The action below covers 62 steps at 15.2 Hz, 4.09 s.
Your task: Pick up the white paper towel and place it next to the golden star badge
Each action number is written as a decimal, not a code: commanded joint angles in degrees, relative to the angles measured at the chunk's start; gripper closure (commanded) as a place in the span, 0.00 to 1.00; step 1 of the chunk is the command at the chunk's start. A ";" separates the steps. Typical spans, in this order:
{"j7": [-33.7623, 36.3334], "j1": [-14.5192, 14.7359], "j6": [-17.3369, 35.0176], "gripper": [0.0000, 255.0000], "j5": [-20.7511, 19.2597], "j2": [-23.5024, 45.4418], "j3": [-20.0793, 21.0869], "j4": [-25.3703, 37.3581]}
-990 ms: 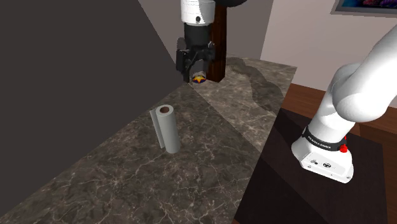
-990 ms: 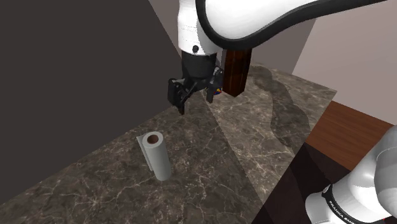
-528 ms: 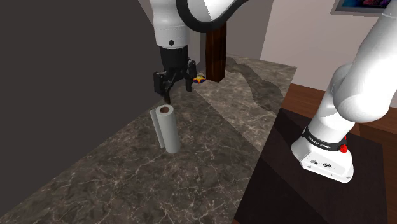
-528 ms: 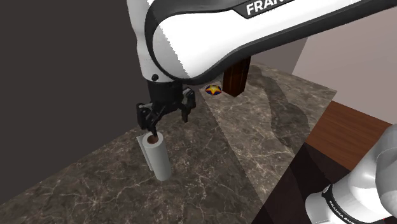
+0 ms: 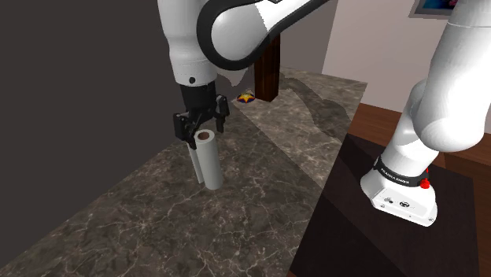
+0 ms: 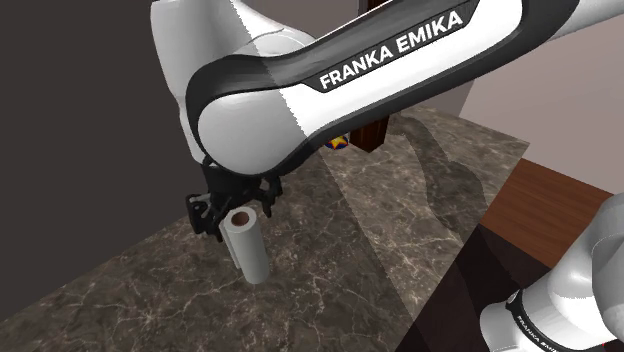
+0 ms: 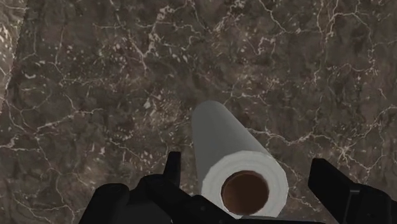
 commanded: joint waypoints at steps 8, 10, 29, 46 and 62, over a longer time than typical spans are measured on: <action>0.57 0.28 3.50 0.00 -0.69 1.26 0.00 -2.37; 0.57 0.28 3.50 0.00 -0.69 1.26 0.00 -2.37; -0.04 -0.01 -2.28 1.00 0.53 -1.02 0.14 1.39; -0.19 -0.21 -14.98 1.00 1.50 -3.08 0.20 12.27; 1.05 0.42 -27.86 1.00 0.44 -1.05 0.55 26.97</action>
